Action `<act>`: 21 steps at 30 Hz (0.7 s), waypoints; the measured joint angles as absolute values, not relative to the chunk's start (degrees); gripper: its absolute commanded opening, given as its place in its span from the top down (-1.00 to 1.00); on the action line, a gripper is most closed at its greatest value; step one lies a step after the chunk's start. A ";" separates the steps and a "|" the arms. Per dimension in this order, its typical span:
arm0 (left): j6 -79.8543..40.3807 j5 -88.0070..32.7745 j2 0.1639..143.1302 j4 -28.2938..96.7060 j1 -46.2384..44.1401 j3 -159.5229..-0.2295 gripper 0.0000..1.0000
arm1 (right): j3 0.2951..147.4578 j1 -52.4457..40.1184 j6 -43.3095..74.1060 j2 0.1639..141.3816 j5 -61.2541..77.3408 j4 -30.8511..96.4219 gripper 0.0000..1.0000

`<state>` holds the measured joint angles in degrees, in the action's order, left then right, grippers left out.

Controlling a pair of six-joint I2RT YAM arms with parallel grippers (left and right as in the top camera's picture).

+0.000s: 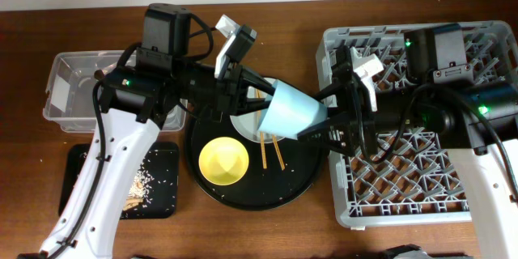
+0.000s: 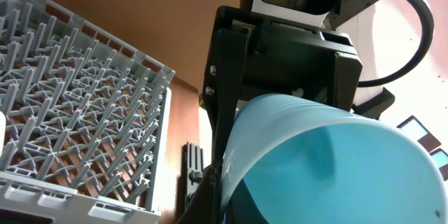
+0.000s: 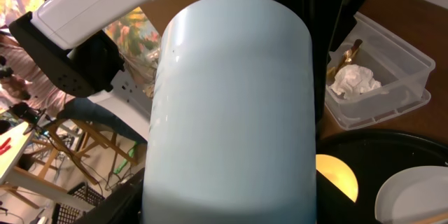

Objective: Sort waste into correct bins and load items into the dishwasher rack
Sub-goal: 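Hand the blue cup from the left gripper to the right gripper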

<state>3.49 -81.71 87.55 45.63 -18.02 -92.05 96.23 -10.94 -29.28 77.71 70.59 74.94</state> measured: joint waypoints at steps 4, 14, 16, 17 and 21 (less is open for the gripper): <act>3.66 -81.01 87.55 47.88 -17.82 -92.20 0.96 | 96.16 -10.98 -28.23 77.73 70.39 73.82 -0.03; 3.01 -76.23 87.55 53.60 -19.40 -92.58 0.74 | 95.77 -11.14 -24.64 77.73 69.73 66.57 0.00; 2.79 -75.50 87.55 53.52 -19.44 -92.58 0.67 | 95.77 -11.14 -24.40 77.73 69.28 66.81 0.00; 2.76 -75.33 87.55 53.43 -19.33 -92.58 0.64 | 95.77 -11.14 -24.23 77.73 69.04 66.83 0.00; 2.76 -73.63 87.55 53.43 -15.57 -92.58 0.49 | 95.77 -10.41 -23.75 77.76 68.38 66.83 -0.01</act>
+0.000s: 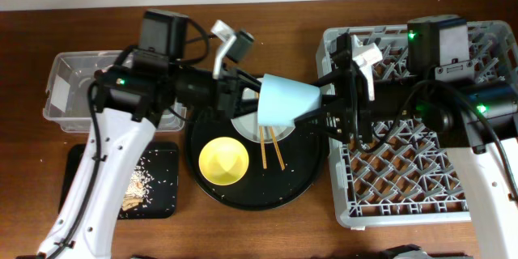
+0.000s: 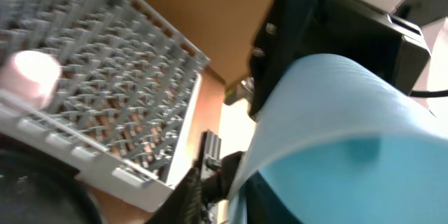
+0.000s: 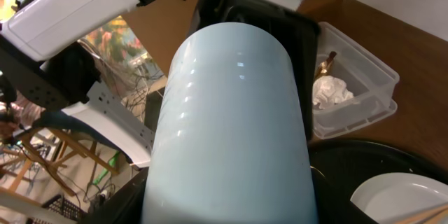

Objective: Sort waste into correct bins and load items into the dishwasher rack
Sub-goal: 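Hand the blue cup from the left gripper to the right gripper, then place the blue cup in the rack with the right gripper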

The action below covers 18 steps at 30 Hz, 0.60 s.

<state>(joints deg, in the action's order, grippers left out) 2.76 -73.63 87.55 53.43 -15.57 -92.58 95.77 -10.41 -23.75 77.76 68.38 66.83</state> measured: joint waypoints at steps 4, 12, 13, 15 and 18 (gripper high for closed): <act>2.81 -72.20 87.55 53.58 -8.64 -92.58 0.43 | 95.79 -8.12 -21.52 77.76 67.37 68.18 0.07; 2.81 -60.90 87.55 60.42 -5.74 -92.47 0.42 | 95.90 -7.27 -1.96 77.84 18.68 81.71 0.08; 2.81 -59.09 87.55 60.60 -5.76 -92.47 0.41 | 95.94 -7.27 -0.03 77.87 14.00 84.25 0.09; 2.81 -55.75 87.55 61.06 -5.74 -92.47 0.40 | 95.94 -7.27 1.69 78.08 9.50 87.02 0.10; 2.81 -49.80 87.55 62.57 -5.76 -92.47 0.39 | 94.32 -7.27 3.07 78.98 6.22 87.44 0.10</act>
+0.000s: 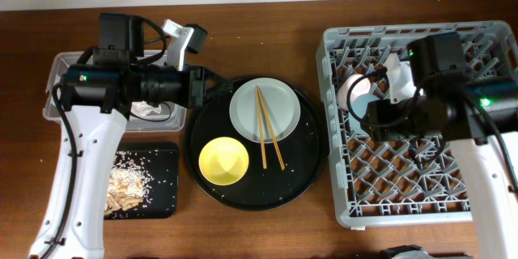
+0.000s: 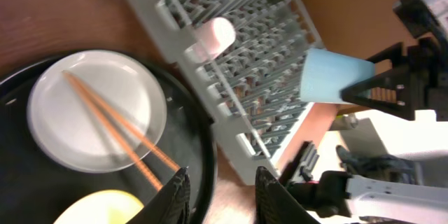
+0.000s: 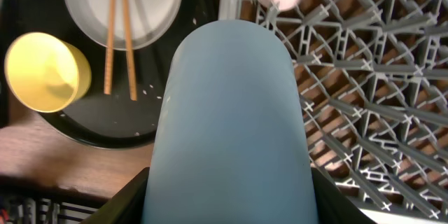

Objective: Sort waste into correct bins and load items into the dishwasher rack
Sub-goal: 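Place the blue cup in the rack with the right gripper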

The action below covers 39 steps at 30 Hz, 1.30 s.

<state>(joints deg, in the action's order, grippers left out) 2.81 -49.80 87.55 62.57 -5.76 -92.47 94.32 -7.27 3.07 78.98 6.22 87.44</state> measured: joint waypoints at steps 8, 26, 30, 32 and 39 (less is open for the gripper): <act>2.81 -45.50 87.55 63.70 -5.74 -92.47 0.38 | 79.61 -7.27 4.71 81.95 2.94 82.13 0.09; 2.81 -45.34 87.55 63.92 -5.76 -92.47 0.38 | 70.19 -7.27 7.70 82.32 -1.28 72.36 -0.55; 2.81 -45.34 87.55 63.92 -5.76 -92.47 0.38 | 70.19 -7.27 7.70 82.32 -1.26 72.25 -0.57; 2.79 -44.66 87.55 63.92 -5.76 -92.47 0.38 | 70.52 -7.27 7.75 82.32 0.16 72.23 -0.51; -5.52 -25.80 87.55 63.83 2.39 -92.47 -0.22 | 76.18 -12.95 7.73 82.37 16.64 68.05 -0.46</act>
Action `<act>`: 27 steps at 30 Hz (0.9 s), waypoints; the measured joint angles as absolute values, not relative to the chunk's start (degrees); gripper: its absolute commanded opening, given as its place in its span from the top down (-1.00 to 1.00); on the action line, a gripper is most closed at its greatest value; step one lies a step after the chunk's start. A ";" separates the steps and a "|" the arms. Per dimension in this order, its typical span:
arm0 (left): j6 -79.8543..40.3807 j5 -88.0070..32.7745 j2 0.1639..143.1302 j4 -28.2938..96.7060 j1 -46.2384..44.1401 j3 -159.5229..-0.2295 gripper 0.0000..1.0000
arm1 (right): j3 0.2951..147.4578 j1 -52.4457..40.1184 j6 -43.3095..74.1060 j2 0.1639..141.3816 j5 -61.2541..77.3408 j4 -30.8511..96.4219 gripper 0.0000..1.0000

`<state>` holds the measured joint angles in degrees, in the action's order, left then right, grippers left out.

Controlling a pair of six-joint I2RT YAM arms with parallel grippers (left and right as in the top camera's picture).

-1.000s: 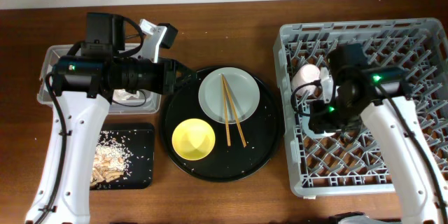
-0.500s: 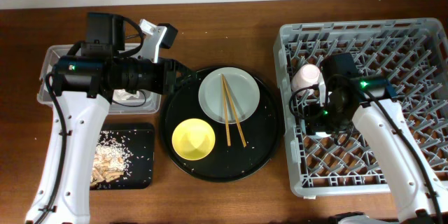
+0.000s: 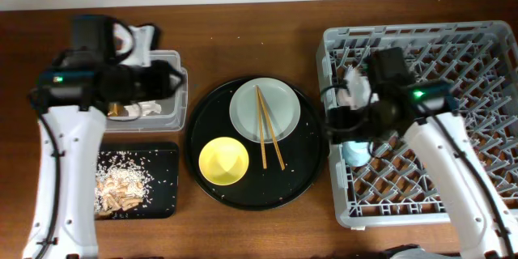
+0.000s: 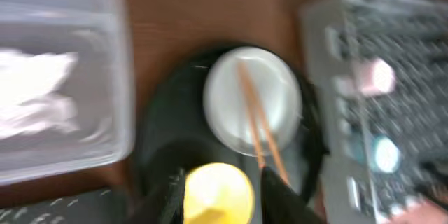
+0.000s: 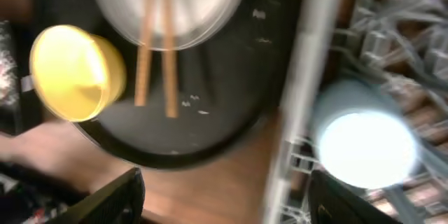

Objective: Sort waste into correct bins and load items into the dishwasher rack
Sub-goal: 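Place the blue cup in the rack with the right gripper, then grasp the wooden chopsticks on the plate with the right gripper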

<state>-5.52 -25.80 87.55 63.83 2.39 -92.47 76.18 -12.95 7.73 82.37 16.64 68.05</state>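
A light blue cup (image 3: 354, 151) stands in the left side of the grey dishwasher rack (image 3: 421, 202); it also shows in the right wrist view (image 5: 364, 147). My right gripper (image 5: 225, 199) hangs open just left of the cup, over the rack's left edge, holding nothing. My left gripper (image 4: 222, 197) is open and empty, up by the clear bin (image 3: 170, 117). In its blurred view it looks down at the yellow bowl (image 4: 217, 190). The white plate (image 3: 265, 110) carries two chopsticks (image 3: 267, 129).
Plate and yellow bowl (image 3: 224, 162) sit on a round black tray (image 3: 307, 182) at mid table. A pink cup (image 4: 378, 77) lies in the rack's near-left corner. Crumpled paper lies in the clear bin. A black rectangular tray (image 3: 162, 202) at front left holds food scraps.
My right gripper held the blue cup above the rack; now the cup stands in the rack and the gripper is open beside it. My left arm has moved further left, beside the clear bin.
The blue cup was up between both grippers above the round tray, and still so at the second moment. Then my right gripper alone held it over the rack, with the left drawn back empty. Now the cup stands in the rack and both grippers are open.
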 measured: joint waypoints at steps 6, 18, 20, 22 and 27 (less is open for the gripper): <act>-7.38 -21.12 87.55 66.19 9.56 -92.44 -0.99 | 76.20 -24.49 12.38 86.19 16.12 60.07 -0.32; -7.38 -20.88 87.55 66.22 9.56 -92.44 -0.99 | 76.31 -33.98 14.76 103.55 6.31 41.54 0.20; -7.38 -20.88 87.55 66.24 9.56 -92.44 -0.99 | 76.31 -33.95 14.79 103.57 4.16 40.62 0.20; -7.38 -20.88 87.55 66.22 9.56 -92.44 -0.99 | 76.31 -33.95 14.81 103.72 1.21 40.03 0.18; -7.38 -20.88 87.55 66.22 9.56 -92.44 -1.00 | 76.31 -33.95 14.76 107.63 -1.32 39.27 0.18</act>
<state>-7.38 -20.88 87.55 66.22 9.56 -92.44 76.31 -33.95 14.76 107.63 -1.32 39.27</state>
